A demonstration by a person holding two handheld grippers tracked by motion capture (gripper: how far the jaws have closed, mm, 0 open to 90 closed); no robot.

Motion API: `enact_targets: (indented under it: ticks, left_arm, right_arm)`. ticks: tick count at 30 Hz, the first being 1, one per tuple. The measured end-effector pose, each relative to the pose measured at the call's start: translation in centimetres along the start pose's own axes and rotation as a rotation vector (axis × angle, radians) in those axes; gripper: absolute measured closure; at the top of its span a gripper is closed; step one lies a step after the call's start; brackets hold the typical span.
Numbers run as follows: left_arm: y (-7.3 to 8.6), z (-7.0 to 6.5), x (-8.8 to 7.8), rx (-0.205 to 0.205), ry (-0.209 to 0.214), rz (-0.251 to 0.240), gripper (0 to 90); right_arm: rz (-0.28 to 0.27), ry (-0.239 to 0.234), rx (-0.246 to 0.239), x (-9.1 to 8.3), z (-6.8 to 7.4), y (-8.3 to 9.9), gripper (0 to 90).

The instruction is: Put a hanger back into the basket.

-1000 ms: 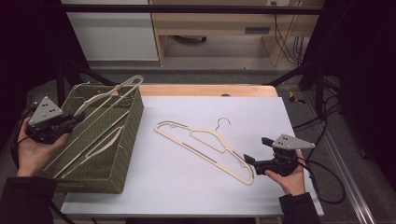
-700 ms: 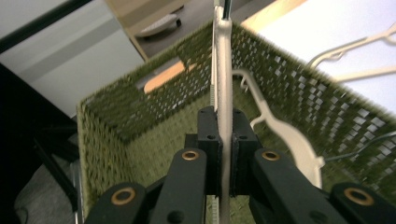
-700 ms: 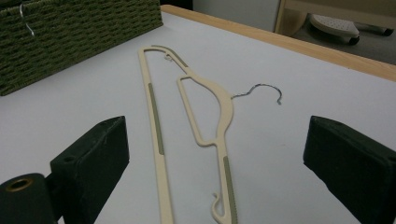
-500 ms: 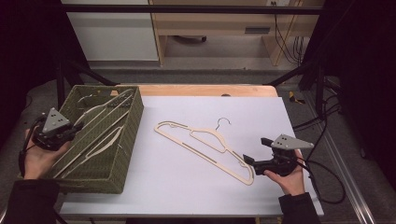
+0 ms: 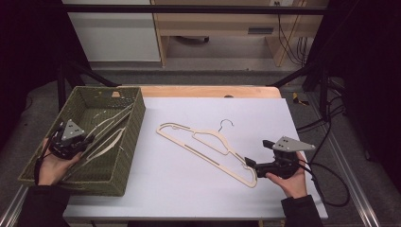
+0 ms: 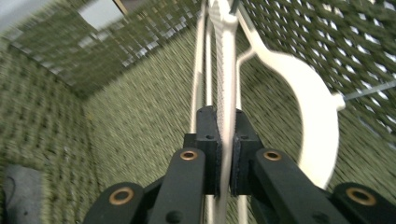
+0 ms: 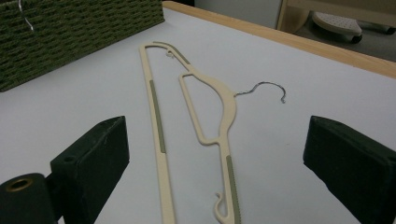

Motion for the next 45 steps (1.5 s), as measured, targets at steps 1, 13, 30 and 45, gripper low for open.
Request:
enact_targets:
  ticks: [1, 13, 30, 45]
  left_arm:
    - [0.1, -0.1, 0.1, 0.011, 0.015, 0.019, 81.5]
    - [0.1, -1.4, 1.0, 0.003, 0.119, 0.090, 73.1]
    - [-2.9, -3.2, -2.8, -0.013, 0.140, -0.127, 48.4]
    - [-8.0, -10.4, -4.4, -0.162, 0.244, -0.471, 19.8]
  right_arm:
    - [0.000, -0.003, -0.003, 0.1, 0.1, 0.0, 7.8]
    - [0.014, -0.018, -0.014, 0.5, 0.4, 0.1, 8.3]
    - [0.003, -0.018, -0.013, 0.6, 0.6, 0.0, 8.3]
    - [0.023, 0.001, -0.018, 2.2, 0.6, -0.7, 11.9]
Point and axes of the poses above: each handheld gripper's, and its own axes: x roughly forward along the jaws, y roughly out of its underside, z roughly to its left, the point moved 3 cm from there along x, roughly forward along the jaws, and after that the axes turned 2 degrees about -x, right-handed, at the moved point
